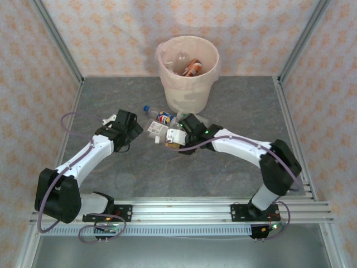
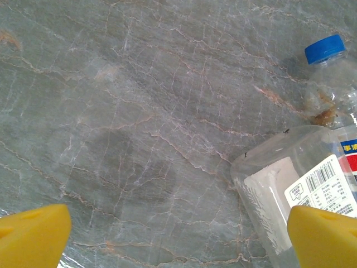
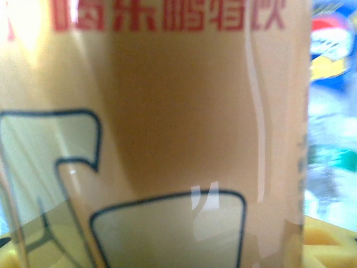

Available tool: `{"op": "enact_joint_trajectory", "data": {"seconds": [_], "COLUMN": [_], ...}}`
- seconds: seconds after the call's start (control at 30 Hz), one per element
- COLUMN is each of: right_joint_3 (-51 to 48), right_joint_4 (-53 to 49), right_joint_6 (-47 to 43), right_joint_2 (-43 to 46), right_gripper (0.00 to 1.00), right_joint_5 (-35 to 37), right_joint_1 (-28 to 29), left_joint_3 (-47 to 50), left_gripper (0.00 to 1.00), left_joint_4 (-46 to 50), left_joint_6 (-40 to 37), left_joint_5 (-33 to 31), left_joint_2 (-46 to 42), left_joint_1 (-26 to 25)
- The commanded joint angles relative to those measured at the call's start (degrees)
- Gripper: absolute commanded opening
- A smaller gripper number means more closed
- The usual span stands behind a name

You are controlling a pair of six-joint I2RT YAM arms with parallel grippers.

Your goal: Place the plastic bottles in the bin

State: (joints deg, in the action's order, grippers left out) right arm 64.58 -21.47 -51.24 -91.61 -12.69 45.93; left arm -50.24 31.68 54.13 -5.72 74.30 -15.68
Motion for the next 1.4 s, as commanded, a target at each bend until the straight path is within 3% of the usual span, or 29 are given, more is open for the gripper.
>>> {"op": "enact_joint_trajectory", "data": {"seconds": [0.0,0.27,0.4,0.6,0.77,1.0,1.1,1.23,1.37], "right_joint_3": [-0.62,5.16,15.92,34.73,57.68,82.64,84.01,83.7,83.78], "right_joint_4": [8.69,24.26,21.78,16.86,5.65,2.41,5.77,6.3,7.01], "right_joint_6": [7.65,24.46,30.35,24.5,17.27,6.89,6.31,8.12,9.9], "right_joint_2": [6.28,8.48,5.01,-5.07,-19.69,-40.06,-42.76,-42.89,-42.23], "right_gripper": [0.47,0.45,0.46,0.46,0.47,0.51,0.6,0.76,0.82], "right_joint_5": [-6.94,-14.12,-12.29,-7.72,3.02,11.71,15.03,14.05,17.04], "right_joint_1": [-2.69,-11.24,-15.15,-18.37,-20.68,-21.7,-21.76,-21.76,-21.76], "left_joint_3": [-1.39,-0.14,-0.41,0.21,1.31,1.81,2.05,2.08,1.61], "left_gripper": [1.0,1.0,1.0,1.0,1.0,1.0,1.0,1.0,1.0], "left_joint_4": [0.73,-2.43,-2.58,-3.0,-4.37,-3.33,-3.21,-3.28,-3.38], "left_joint_6": [0.0,0.55,0.28,0.12,-0.47,-2.08,-2.28,-2.67,-2.95], "left_joint_5": [0.8,4.47,4.93,5.33,6.16,5.72,5.72,5.98,6.67], "left_joint_2": [0.04,-0.81,-0.59,-0.81,-2.37,-3.57,-3.64,-3.27,-2.01], "left_joint_1": [0.48,0.3,0.21,0.13,0.0,-0.05,-0.05,-0.05,-0.05]}}
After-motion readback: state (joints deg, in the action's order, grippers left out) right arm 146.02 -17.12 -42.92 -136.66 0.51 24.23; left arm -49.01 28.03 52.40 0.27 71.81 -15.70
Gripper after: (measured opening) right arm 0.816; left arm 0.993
